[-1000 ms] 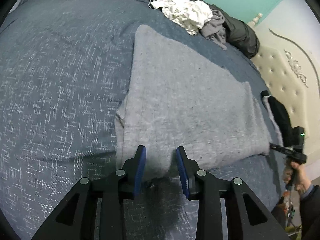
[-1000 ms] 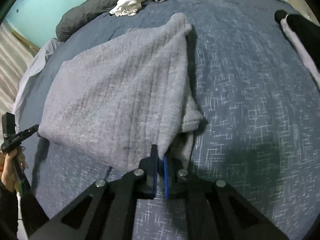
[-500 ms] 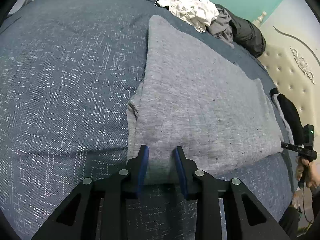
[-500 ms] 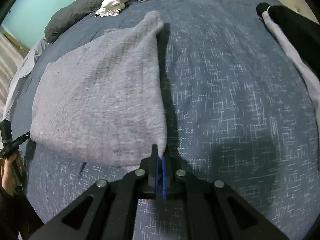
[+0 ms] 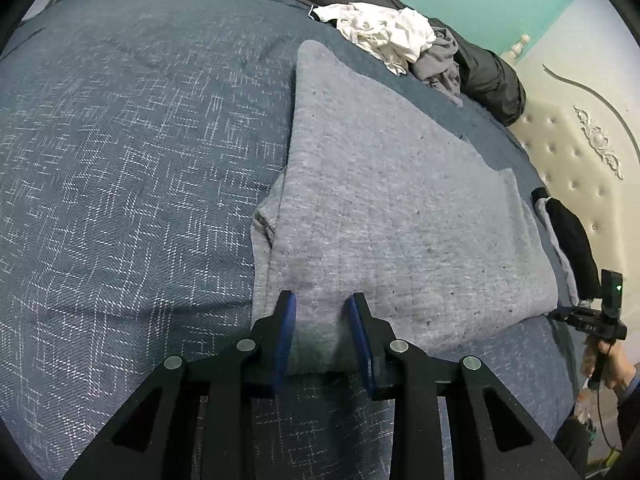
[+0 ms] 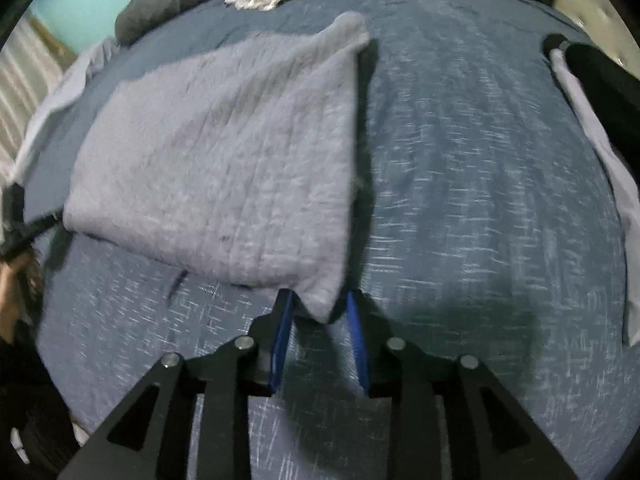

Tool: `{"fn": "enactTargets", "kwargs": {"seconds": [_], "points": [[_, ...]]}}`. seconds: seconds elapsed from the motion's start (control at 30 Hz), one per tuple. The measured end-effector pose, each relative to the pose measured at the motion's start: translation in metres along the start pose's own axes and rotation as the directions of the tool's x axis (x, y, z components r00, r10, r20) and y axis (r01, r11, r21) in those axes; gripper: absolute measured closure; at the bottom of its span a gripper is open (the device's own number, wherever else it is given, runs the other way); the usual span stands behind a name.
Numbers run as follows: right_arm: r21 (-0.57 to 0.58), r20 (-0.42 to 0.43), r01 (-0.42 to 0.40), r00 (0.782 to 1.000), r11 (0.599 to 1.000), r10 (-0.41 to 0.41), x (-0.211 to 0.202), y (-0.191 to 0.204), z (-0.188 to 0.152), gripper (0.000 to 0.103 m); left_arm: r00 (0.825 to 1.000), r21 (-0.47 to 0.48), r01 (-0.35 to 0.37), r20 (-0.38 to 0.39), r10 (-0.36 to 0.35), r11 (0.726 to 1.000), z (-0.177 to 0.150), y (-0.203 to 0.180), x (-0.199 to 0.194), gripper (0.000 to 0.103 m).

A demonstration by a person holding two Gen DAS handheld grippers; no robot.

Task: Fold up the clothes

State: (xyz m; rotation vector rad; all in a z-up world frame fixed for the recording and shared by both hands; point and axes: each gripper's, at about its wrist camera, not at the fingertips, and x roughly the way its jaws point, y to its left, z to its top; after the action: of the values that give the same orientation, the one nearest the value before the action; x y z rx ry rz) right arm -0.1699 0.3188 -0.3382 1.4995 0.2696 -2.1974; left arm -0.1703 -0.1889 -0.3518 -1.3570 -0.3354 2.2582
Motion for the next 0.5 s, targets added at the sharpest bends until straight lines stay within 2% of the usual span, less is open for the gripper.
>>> {"fn": "enactTargets", "kwargs": {"seconds": [0.07, 0.13, 0.17, 0.37, 0.5], "points": [[-0.035, -0.008, 0.016, 1.000, 0.999, -0.016, 0.003, 0.008, 0.001, 0.078, 1.000, 0.001, 0.004, -0.001, -0.004, 1.000, -0.001, 0.002, -0.001, 0.072], [-0.071, -0.015, 0.032, 0.999, 0.997, -0.033, 0.006, 0.015, 0.002, 0.093, 1.000, 0.003, 0.006, -0.002, -0.006, 1.000, -0.001, 0.002, -0.001, 0.072], [-0.089, -0.018, 0.040, 0.999, 0.995, -0.042, 0.008, 0.019, 0.002, 0.095, 1.000, 0.005, 0.006, -0.002, -0.006, 1.000, -0.002, 0.002, -0.002, 0.072], [-0.158, 0.009, 0.098, 0.995, 0.983, -0.098, 0.003, 0.023, 0.007, 0.097, 1.000, 0.005, 0.012, -0.007, -0.012, 1.000, -0.002, 0.001, 0.000, 0.072], [-0.190, -0.036, 0.098, 0.994, 0.977, -0.107, 0.016, 0.031, 0.003, 0.097, 1.000, 0.004, 0.018, -0.007, -0.018, 1.000, -0.001, 0.003, 0.001, 0.072]]}}
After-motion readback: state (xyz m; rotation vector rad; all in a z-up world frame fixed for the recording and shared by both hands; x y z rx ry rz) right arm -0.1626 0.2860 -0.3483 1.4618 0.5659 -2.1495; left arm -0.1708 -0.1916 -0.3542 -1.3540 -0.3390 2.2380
